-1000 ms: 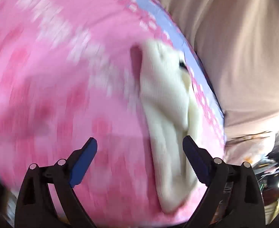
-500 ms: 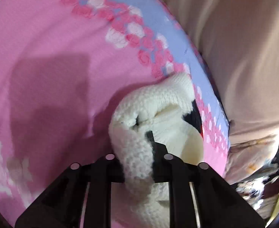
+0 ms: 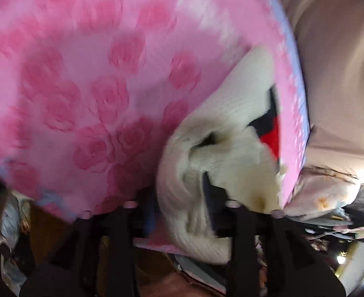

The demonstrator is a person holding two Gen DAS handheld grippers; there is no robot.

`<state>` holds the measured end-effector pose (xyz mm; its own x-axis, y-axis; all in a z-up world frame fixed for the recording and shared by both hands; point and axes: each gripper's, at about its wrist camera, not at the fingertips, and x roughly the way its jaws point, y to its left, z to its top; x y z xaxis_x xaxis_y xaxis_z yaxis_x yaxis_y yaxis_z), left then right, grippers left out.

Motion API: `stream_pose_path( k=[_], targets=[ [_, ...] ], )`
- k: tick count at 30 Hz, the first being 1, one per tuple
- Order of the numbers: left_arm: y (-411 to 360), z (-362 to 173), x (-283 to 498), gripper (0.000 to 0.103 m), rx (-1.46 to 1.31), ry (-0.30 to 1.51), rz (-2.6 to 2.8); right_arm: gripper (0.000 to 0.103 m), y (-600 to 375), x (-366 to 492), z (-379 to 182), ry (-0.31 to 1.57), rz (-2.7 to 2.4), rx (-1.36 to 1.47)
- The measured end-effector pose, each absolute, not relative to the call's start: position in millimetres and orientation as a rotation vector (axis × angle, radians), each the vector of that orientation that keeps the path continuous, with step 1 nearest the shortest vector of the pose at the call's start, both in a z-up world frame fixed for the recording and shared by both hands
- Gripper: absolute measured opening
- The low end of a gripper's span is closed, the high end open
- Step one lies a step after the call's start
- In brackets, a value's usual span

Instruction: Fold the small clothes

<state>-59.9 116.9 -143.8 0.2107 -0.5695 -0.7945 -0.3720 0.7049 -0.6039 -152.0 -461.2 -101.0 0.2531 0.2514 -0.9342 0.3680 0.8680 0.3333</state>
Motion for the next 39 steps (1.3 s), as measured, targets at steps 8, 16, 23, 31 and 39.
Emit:
stream_pose_path(
  k=[8, 16, 23, 31, 39],
  targets=[
    [24.2, -112.2, 10.3, 0.087, -0.305, 1.218, -0.496, 0.071, -406.7, -104.0, -85.0, 1.139, 0.087, 0.440],
    [-12.2, -80.1, 51.5, 0.008, -0.206, 1.208, -0.707, 0.010, -399.9, -111.0, -43.1, 1.005, 0.111, 0.550],
    [-36.7, -95.4, 124.8, 0.021, -0.063, 1.201, -0.513, 0.028, -458.2, -80.8, -104.0, 1.171, -0.190, 0.567],
    [71.1, -90.7, 15.0, 0.088, -0.396, 1.206, -0.373, 0.034, -426.2, -145.5, -54.4, 1.028, -0.228, 0.596],
    [101.0, -160.0, -54.6, 0.059, -0.547, 1.392, -0.337, 0.034, -244.6, -50.0, -55.2, 1.144, 0.371, 0.504]
  ],
)
